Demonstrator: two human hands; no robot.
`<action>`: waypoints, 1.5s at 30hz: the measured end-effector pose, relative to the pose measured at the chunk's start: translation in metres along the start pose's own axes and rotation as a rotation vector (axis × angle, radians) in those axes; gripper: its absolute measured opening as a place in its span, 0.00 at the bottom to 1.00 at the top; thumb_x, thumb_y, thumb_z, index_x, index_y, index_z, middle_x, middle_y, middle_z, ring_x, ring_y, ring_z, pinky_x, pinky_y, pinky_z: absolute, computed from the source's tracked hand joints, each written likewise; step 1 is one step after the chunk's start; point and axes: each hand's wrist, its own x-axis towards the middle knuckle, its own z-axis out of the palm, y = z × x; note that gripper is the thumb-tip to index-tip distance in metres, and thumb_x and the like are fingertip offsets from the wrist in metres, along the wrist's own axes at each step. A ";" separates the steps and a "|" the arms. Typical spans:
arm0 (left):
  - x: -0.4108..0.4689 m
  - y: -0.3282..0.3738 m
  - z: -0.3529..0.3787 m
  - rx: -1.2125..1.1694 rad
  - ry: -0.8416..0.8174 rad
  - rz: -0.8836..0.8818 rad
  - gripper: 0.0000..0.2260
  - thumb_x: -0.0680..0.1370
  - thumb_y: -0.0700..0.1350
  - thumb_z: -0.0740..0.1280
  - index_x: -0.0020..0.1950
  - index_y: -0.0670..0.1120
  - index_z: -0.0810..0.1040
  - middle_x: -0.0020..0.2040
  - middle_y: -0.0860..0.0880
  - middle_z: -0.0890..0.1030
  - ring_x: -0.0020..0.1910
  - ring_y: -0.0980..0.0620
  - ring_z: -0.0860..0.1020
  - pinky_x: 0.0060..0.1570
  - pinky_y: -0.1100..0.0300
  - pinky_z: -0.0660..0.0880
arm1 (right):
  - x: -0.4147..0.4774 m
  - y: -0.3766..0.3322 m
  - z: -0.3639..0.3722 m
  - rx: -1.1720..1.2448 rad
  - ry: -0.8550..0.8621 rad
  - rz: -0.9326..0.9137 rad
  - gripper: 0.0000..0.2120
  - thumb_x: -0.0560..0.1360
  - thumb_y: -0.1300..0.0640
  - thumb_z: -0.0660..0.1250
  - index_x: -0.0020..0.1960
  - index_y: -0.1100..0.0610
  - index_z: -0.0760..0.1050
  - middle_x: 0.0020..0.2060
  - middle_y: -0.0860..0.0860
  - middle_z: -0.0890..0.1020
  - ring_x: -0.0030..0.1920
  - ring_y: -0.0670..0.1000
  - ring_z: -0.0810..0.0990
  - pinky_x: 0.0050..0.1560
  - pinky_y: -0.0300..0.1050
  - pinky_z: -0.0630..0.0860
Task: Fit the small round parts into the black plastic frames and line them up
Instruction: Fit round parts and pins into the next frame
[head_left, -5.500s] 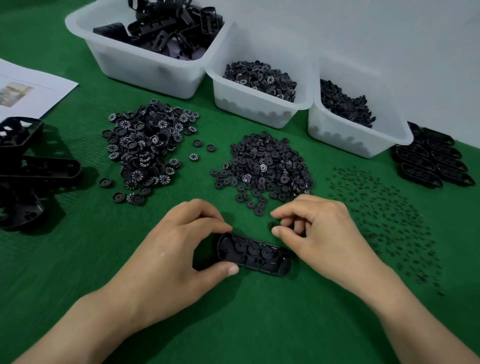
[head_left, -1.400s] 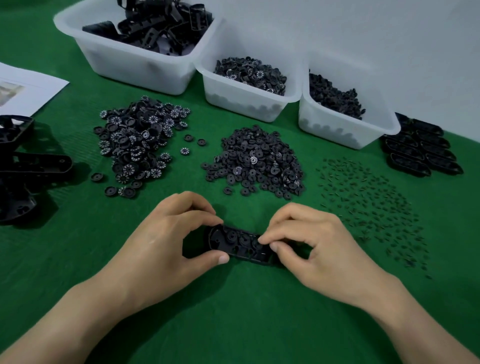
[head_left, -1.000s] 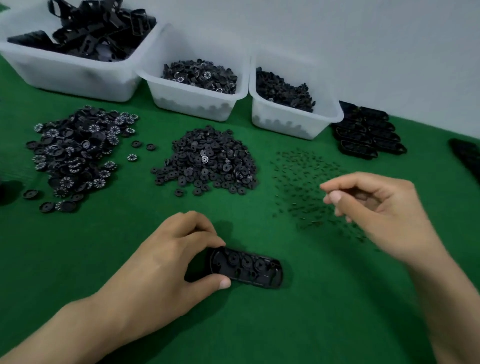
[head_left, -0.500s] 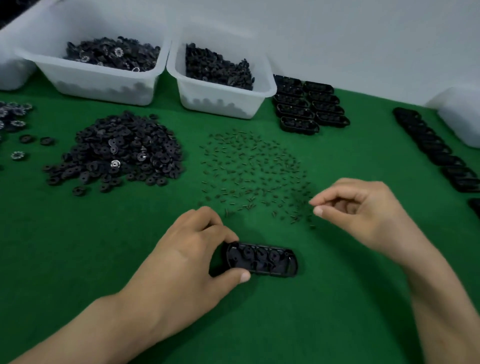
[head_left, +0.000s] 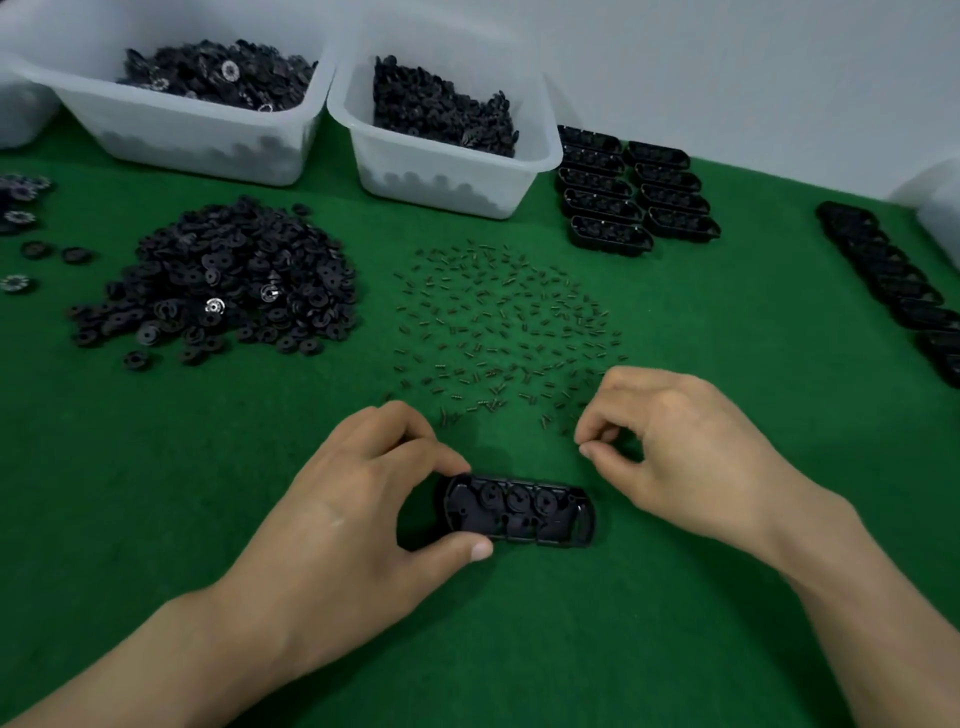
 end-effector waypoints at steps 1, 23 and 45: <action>0.000 0.000 0.000 -0.004 0.000 0.000 0.23 0.66 0.66 0.64 0.51 0.51 0.79 0.46 0.58 0.71 0.48 0.57 0.72 0.46 0.68 0.68 | -0.002 -0.001 -0.001 0.042 0.034 -0.005 0.03 0.71 0.58 0.67 0.40 0.52 0.79 0.37 0.43 0.77 0.38 0.41 0.75 0.40 0.41 0.75; -0.001 -0.002 0.001 -0.005 0.017 0.016 0.21 0.67 0.64 0.63 0.49 0.51 0.79 0.45 0.57 0.71 0.46 0.57 0.73 0.45 0.66 0.70 | -0.006 -0.036 0.038 0.549 0.179 -0.081 0.02 0.68 0.59 0.70 0.39 0.53 0.81 0.37 0.45 0.77 0.39 0.45 0.76 0.41 0.37 0.70; -0.002 -0.001 0.000 0.010 0.014 -0.002 0.21 0.66 0.63 0.67 0.50 0.50 0.80 0.45 0.57 0.72 0.46 0.57 0.73 0.47 0.68 0.68 | 0.016 -0.002 0.012 0.143 0.116 0.077 0.04 0.70 0.59 0.71 0.44 0.51 0.82 0.37 0.43 0.77 0.35 0.37 0.71 0.38 0.31 0.64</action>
